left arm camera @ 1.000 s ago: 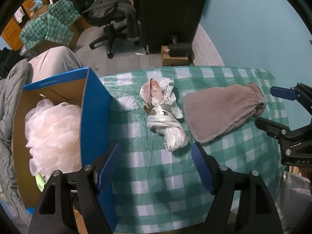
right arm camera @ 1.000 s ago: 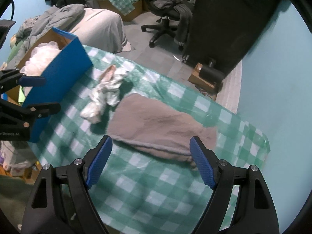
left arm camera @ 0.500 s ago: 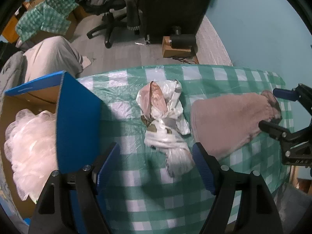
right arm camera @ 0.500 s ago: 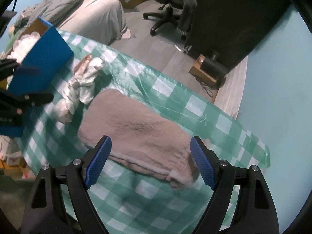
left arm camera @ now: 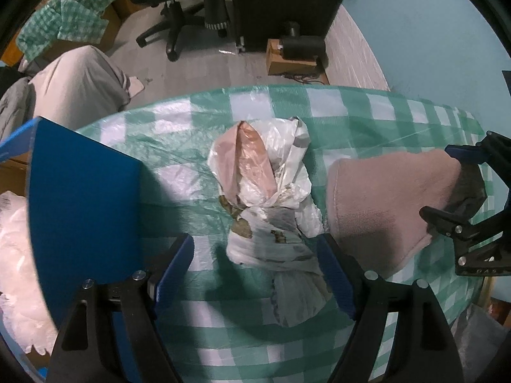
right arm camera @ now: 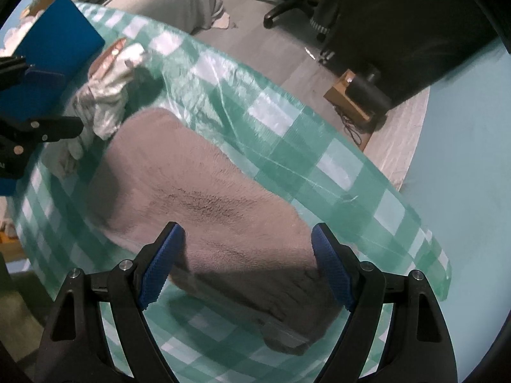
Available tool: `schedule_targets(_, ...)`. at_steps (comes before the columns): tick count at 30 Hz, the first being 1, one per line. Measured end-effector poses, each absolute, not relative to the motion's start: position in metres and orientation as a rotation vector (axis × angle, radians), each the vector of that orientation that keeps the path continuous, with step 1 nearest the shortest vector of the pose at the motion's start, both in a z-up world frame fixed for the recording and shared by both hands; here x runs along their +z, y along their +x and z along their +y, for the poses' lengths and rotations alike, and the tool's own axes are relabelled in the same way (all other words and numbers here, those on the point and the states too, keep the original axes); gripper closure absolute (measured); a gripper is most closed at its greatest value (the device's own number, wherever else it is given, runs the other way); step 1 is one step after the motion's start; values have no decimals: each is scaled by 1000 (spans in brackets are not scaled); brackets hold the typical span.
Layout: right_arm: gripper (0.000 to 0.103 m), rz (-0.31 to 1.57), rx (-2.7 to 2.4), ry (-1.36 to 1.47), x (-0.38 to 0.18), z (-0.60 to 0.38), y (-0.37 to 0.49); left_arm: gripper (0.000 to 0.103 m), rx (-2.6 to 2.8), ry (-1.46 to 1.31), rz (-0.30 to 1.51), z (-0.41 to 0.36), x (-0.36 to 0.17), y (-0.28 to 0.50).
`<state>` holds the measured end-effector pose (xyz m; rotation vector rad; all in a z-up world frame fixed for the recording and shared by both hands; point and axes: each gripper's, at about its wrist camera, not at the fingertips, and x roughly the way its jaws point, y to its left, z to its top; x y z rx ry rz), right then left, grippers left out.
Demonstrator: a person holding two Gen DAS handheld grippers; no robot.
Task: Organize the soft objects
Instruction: 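Grasp the white plastic-bag bundle with the left tool while the right grasps the grey mitt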
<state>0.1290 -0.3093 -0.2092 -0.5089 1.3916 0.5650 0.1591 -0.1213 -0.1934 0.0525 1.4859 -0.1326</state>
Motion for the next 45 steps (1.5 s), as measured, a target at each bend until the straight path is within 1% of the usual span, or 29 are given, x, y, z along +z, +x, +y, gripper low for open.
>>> schedule_targets(7,20,1400,560,-554,-219,-303,128,22,-134,77,1524,-129,-210,162)
schedule_targets(15,20,1405,551,-541,-225,-297,126,22,-140,119,1556,-135,-223,163)
schedule_targets(18,25,1409,543,-527,-225,-296,125,22,-148,140,1556,-137,-224,162)
schedule_targets(21,33,1401,545,-532,-223,-292,119,23,-147,133,1548,-137,-224,161)
schedule_targets(23,44,1390,549,-538,-221,-290,115,28,-156,139,1535,-137,-223,160)
schedule_targets(24,48,1385,550,-540,-220,-289,113,31,-165,148,1524,-139,-221,159)
schedule_targets(25,57,1377,548,-546,-217,-287,109,39,-170,153,1518,-140,-220,158)
schedule_targets(26,64,1371,545,-547,-215,-286,107,43,-174,160,1514,-141,-218,157)
schedule_targets(29,73,1361,537,-513,-208,-288,102,45,-166,179,1507,-142,-216,154)
schedule_targets(34,78,1340,525,-459,-200,-289,89,50,-166,197,1476,-142,-210,144)
schedule_targets(37,79,1342,523,-419,-196,-290,82,51,-172,203,1451,-142,-201,137)
schedule_targets(45,80,1345,482,-313,-182,-300,73,51,-176,182,1413,-138,-184,116)
